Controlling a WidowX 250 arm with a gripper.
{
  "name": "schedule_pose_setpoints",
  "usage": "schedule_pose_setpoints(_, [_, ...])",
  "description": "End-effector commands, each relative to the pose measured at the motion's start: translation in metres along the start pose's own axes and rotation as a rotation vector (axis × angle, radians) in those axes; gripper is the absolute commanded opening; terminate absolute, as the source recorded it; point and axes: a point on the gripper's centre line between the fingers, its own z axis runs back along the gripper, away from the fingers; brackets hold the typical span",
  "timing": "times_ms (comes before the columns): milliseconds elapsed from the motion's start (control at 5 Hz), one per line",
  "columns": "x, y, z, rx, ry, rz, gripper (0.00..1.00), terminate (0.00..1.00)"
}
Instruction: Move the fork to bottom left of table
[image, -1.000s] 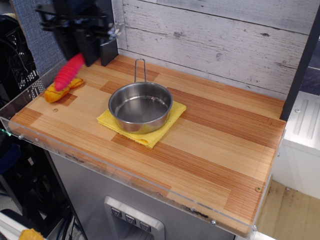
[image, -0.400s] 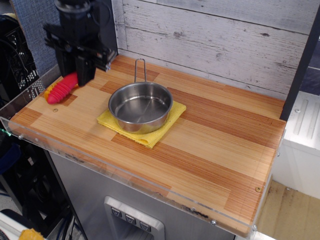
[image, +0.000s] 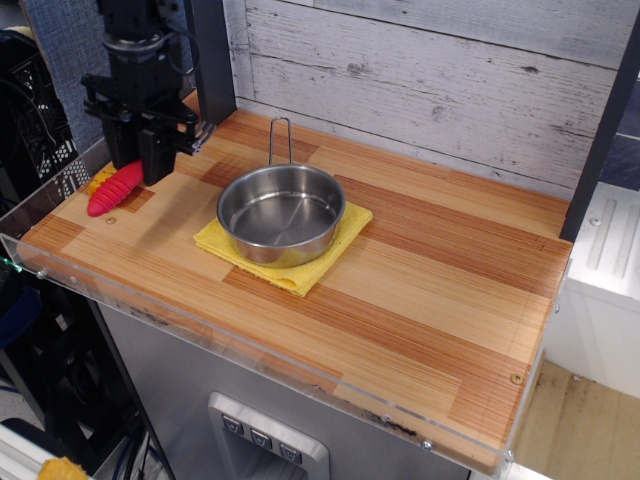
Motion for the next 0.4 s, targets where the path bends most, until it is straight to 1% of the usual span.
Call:
schedule_pose_setpoints(0, [-0.005, 0.0, -0.018, -0.013, 0.005, -0.01, 0.0, 0.0])
schedule_pose_setpoints(200, [-0.007, -0.01, -0.03, -0.032, 0.017, -0.012, 0.0, 0.0])
